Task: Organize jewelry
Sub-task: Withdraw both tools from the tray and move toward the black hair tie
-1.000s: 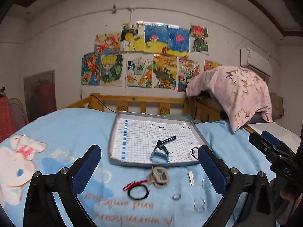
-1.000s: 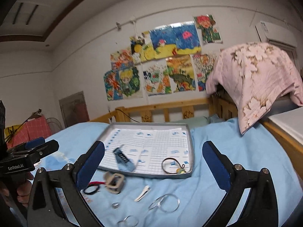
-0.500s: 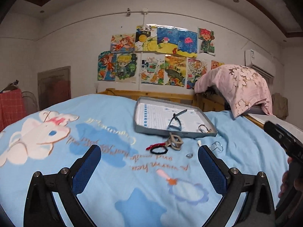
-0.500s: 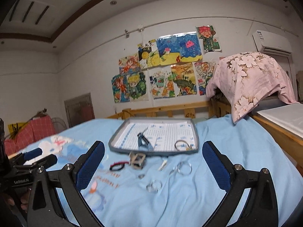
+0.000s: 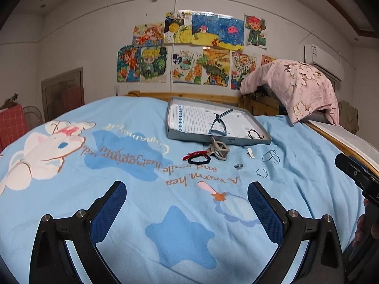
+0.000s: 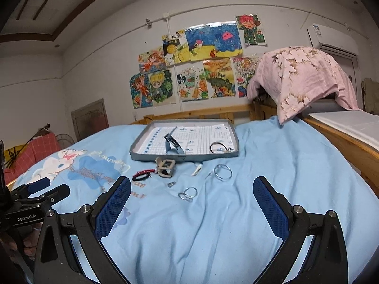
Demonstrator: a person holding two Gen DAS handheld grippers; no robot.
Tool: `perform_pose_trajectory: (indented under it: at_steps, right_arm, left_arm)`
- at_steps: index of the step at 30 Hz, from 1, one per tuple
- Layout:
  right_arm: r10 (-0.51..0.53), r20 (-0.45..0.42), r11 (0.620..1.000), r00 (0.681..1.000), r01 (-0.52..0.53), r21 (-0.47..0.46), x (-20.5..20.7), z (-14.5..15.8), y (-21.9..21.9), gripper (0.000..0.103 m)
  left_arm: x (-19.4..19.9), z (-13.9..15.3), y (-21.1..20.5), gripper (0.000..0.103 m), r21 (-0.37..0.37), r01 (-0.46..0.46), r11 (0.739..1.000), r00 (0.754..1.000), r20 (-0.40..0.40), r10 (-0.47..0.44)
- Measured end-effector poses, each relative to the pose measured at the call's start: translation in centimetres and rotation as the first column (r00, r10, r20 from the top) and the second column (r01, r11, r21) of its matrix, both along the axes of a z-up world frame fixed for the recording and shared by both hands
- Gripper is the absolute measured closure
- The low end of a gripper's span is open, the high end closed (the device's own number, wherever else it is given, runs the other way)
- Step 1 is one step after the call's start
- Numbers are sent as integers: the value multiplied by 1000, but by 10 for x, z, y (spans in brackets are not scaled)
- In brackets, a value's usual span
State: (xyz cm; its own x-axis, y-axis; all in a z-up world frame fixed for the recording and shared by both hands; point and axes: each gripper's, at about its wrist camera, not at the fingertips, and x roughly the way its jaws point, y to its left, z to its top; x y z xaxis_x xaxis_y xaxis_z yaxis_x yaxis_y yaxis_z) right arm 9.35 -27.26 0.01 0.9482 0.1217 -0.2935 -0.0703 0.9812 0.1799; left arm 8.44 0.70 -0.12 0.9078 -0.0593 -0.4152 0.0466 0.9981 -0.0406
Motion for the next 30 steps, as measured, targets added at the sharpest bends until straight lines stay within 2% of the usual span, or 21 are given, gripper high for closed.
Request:
perform_pose_trajectory:
  at_steps: [7,10,16,20,25,30]
  right_arm:
    - [61,-76,998,995,-60,17,27,2,-6,2]
    - [95,-99,996,991,-94,8,54,8,-12,2]
    - [71,-103,997,992,-74,-30,116,12,-26,2]
    - [85,-116,996,990,-87,-6,159,-2,-34,2]
    - [110,-123,993,986,-114,-30,194,-27,-27,2]
    - [133,-199,989,971,-142,-31,220,-47,-19,2]
  left_arm:
    - [35,7,6,0,-32,5,999,999,-39,-7]
    - [55,9,6,0,-24,0,1000,999,-47,-2]
    - [119,3,4,0,-64,17,998,992,-124,-24]
    - [159,-11,-7,0,-31,52,998,980,-191,-57]
    - [195,-30,-19,0,12,99,995,964,-247,-93]
    - [213,-43,-26,0,35,86,996,963,-258,-75]
